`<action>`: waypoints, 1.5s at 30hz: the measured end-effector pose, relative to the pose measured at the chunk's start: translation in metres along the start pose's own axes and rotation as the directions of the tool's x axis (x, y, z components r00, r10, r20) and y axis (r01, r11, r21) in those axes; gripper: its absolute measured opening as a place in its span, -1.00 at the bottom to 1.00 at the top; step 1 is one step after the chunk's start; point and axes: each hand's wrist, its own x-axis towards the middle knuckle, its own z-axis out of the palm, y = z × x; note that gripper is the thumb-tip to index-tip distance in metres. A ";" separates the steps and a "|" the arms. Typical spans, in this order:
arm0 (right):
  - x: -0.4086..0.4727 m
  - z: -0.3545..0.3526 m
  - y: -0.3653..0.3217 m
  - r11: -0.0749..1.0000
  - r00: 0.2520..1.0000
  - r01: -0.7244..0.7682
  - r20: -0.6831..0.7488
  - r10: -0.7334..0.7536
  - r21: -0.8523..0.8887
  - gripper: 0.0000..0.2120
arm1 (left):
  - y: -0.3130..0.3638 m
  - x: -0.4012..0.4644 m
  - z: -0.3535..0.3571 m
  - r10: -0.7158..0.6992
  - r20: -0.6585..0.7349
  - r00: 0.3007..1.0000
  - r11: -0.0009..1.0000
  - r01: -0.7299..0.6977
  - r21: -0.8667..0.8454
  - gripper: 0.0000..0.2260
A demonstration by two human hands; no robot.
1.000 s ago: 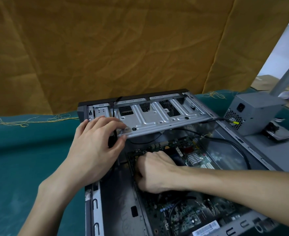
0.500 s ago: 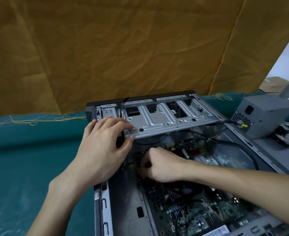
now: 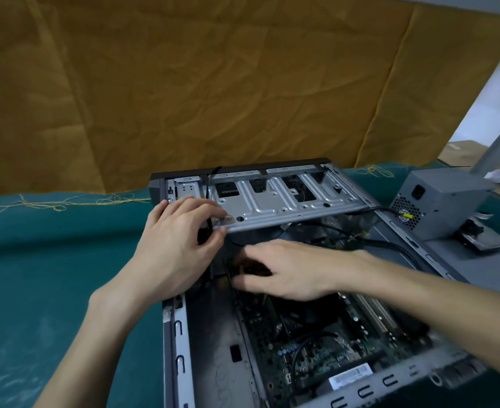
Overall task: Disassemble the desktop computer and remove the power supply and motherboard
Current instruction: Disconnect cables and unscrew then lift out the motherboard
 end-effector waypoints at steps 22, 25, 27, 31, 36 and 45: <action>-0.071 -0.005 0.063 0.996 1.000 -0.011 0.014 0.012 -0.087 -0.39 | 0.100 0.026 0.033 0.104 0.794 0.598 0.967 -0.249 0.061 -0.47; -0.058 -0.013 0.066 0.996 0.999 -0.030 -0.032 0.027 -0.080 -0.43 | 0.094 0.028 0.048 0.051 0.721 0.691 0.947 -0.262 0.184 -0.34; -0.047 -0.017 0.069 0.995 0.997 -0.054 -0.050 0.050 -0.079 -0.45 | 0.088 0.032 0.051 0.051 0.658 0.751 0.948 -0.244 0.205 -0.37; -0.036 -0.010 0.072 0.993 0.997 -0.069 -0.046 0.065 -0.093 -0.47 | 0.078 0.028 0.058 0.045 0.670 0.741 0.928 -0.279 0.246 -0.43; -0.061 -0.013 0.084 0.993 0.985 -0.105 -0.144 0.097 -0.046 -0.31 | 0.080 0.026 0.070 0.098 0.629 0.772 0.887 -0.353 0.296 -0.40; -0.105 -0.023 0.109 0.942 0.670 -0.313 -0.731 0.130 -0.120 -0.92 | 0.085 0.028 0.093 0.114 0.512 0.851 0.815 -0.375 0.441 -0.22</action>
